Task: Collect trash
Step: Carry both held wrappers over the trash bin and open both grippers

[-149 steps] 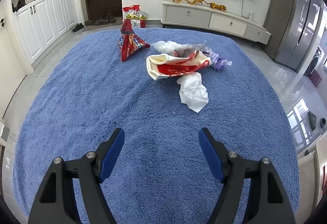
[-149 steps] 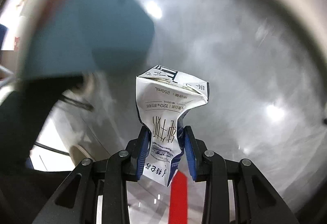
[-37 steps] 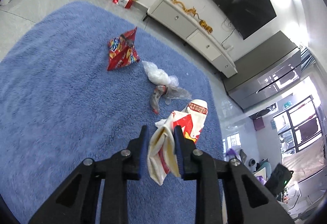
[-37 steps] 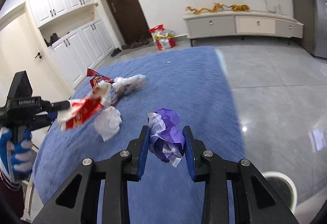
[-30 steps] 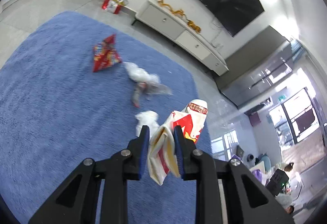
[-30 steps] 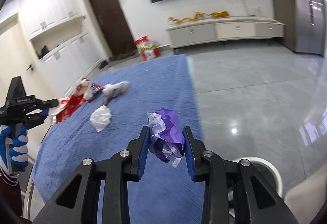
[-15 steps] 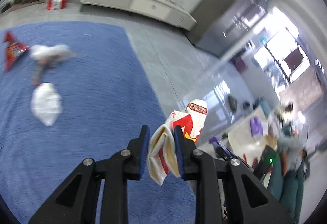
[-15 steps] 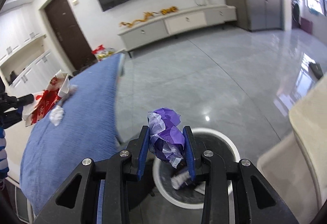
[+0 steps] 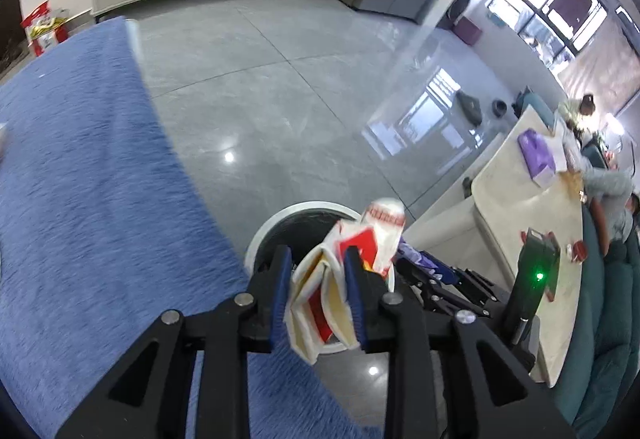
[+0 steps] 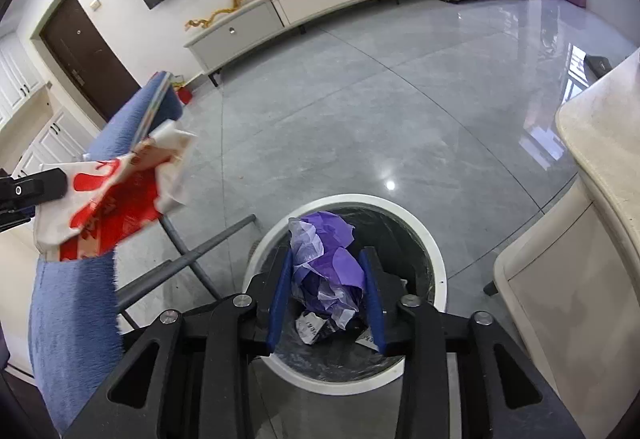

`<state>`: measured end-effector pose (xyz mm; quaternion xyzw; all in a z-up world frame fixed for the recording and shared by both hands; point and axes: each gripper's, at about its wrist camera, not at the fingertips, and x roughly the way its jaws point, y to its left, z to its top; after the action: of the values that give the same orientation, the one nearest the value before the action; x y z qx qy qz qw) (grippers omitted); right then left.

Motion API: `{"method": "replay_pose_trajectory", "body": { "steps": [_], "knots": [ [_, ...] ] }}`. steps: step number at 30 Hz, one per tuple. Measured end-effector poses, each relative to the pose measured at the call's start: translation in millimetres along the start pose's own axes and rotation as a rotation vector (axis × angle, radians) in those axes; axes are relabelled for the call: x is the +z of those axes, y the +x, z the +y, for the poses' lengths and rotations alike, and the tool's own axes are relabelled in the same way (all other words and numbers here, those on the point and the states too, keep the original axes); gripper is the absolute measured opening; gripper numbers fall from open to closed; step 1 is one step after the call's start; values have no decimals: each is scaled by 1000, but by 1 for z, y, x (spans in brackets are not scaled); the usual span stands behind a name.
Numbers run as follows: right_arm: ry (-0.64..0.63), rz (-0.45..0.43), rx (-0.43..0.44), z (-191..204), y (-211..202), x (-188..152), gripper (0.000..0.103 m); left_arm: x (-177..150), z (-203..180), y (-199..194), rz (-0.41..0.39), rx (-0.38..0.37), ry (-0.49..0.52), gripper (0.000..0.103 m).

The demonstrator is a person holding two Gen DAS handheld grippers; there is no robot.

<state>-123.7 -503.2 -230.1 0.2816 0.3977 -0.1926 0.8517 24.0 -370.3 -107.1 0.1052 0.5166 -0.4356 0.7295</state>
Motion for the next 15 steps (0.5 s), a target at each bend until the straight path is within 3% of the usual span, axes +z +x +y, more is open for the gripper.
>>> {"method": "replay_pose_trajectory", "body": {
  "steps": [2, 7, 15],
  "knots": [
    [6, 6, -8, -3, 5, 0, 38, 2, -7, 13, 14, -7, 22, 30],
    [16, 8, -24, -11, 5, -4, 47, 1, -19, 23, 23, -51, 59, 46],
    [24, -7, -35, -10, -9, -4, 49, -5, -8, -2, -26, -42, 47, 46]
  ]
}}
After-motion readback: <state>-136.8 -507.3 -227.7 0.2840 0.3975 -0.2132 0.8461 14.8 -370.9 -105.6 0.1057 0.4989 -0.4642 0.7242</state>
